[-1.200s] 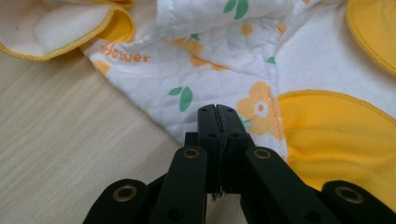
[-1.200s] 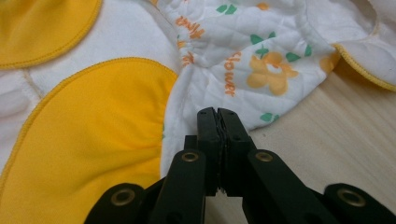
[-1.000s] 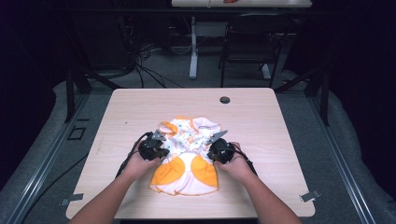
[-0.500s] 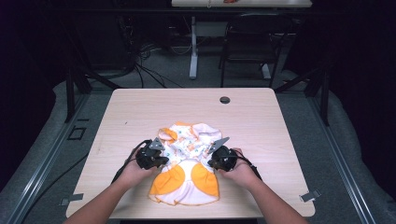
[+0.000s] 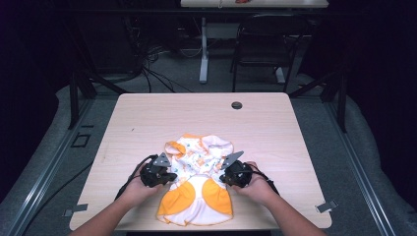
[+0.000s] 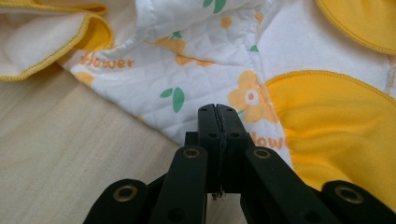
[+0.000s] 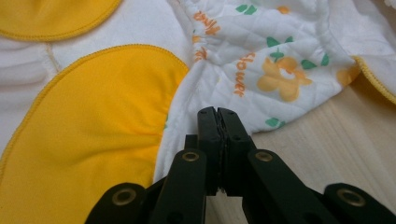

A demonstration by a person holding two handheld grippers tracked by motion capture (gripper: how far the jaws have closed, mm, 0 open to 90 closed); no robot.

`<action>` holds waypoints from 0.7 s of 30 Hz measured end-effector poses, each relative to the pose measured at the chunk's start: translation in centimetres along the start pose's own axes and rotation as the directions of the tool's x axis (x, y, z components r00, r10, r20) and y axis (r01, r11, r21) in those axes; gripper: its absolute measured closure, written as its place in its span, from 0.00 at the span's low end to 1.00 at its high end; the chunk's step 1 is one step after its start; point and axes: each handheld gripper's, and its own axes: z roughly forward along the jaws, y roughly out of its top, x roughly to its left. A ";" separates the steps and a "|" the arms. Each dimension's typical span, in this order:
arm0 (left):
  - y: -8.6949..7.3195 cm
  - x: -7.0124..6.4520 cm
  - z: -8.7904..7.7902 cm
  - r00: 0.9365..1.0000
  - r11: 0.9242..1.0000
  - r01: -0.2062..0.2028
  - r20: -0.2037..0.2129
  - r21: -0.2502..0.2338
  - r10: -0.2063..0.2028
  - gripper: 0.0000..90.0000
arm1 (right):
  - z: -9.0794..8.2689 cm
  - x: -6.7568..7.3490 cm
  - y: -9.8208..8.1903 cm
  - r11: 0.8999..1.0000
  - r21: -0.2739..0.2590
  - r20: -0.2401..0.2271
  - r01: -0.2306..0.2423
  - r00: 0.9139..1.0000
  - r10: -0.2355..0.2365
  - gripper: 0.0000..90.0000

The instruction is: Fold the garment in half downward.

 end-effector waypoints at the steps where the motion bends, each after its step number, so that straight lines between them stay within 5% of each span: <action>1: 0.0 -0.1 0.0 1.000 1.000 0.000 0.009 0.001 0.000 1.00 | 0.0 0.0 0.0 1.000 0.000 0.000 0.000 1.000 0.000 0.98; 10: 0.2 -0.2 -0.2 1.000 1.000 0.007 0.025 0.022 -0.007 0.99 | -0.4 0.5 0.2 1.000 0.031 -0.027 0.006 1.000 -0.005 0.97; 21: 3.8 3.0 -0.8 0.998 0.999 0.035 -0.043 -0.039 -0.036 0.97 | -1.4 -3.3 3.4 0.998 -0.032 0.045 -0.059 0.997 0.061 0.98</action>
